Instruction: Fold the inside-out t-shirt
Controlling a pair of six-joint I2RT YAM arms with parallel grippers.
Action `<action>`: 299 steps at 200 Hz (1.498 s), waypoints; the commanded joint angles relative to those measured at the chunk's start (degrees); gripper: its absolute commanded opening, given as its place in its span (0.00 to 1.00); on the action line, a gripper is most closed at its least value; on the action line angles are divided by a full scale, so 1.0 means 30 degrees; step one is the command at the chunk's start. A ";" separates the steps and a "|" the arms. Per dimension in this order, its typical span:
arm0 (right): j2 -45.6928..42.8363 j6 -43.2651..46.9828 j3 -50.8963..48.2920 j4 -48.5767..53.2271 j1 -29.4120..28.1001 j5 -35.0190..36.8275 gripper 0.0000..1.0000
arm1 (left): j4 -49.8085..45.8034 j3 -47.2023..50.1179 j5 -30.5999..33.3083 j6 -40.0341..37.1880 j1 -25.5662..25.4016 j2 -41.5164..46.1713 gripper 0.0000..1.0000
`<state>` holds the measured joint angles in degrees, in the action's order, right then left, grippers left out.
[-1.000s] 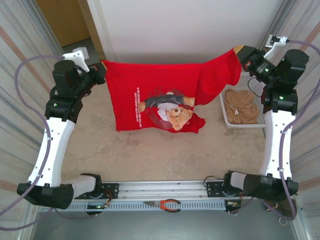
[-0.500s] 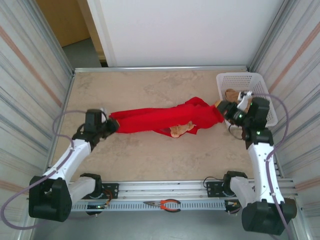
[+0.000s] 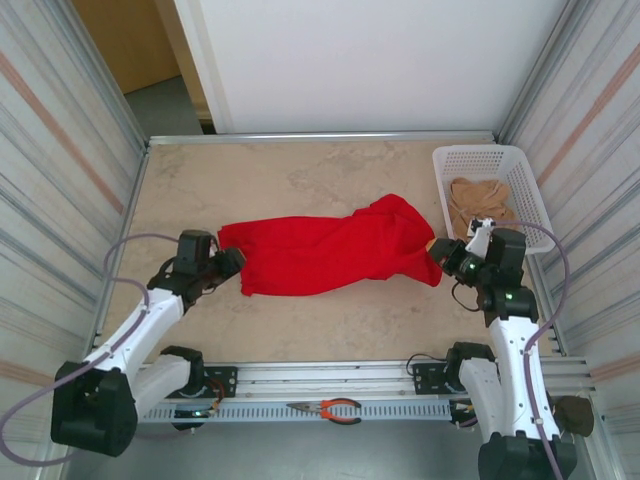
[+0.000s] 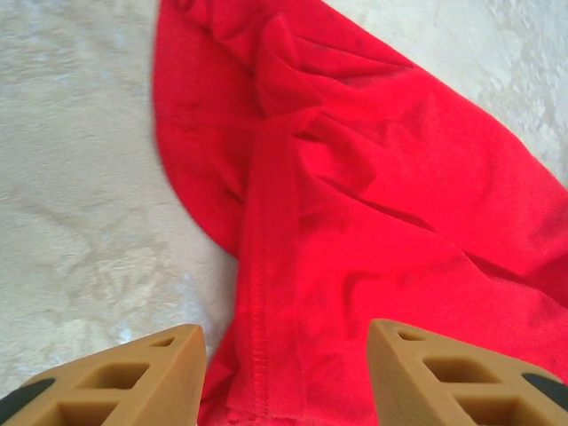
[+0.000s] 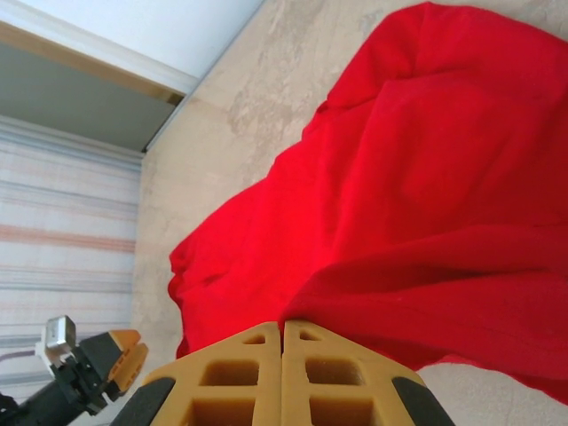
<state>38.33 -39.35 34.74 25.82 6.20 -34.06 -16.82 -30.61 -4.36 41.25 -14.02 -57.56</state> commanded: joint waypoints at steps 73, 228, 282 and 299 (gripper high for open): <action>0.0153 0.0344 -0.0064 -0.0317 -0.0442 0.0514 0.00 | -0.5195 -0.5654 0.6170 0.0002 -0.4808 -0.8084 0.56; 0.0375 0.0410 0.0658 -0.0344 -0.0483 0.0631 0.00 | -0.5863 -0.5328 0.7704 -0.0595 -0.4675 -0.8526 0.00; 0.4550 0.0104 0.5753 -0.2501 -0.0300 0.0206 0.00 | -0.5844 -0.9030 0.5449 -0.3603 -0.0960 -0.4720 0.00; 0.7364 0.0038 1.0663 -0.2531 0.0228 -0.0408 0.00 | -0.4880 -1.1951 0.2978 -0.4252 0.1073 -0.3660 0.00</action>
<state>52.58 -39.42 50.17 24.71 5.28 -33.10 -35.29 -55.11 12.51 33.89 -17.17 -75.07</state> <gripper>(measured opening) 0.045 0.059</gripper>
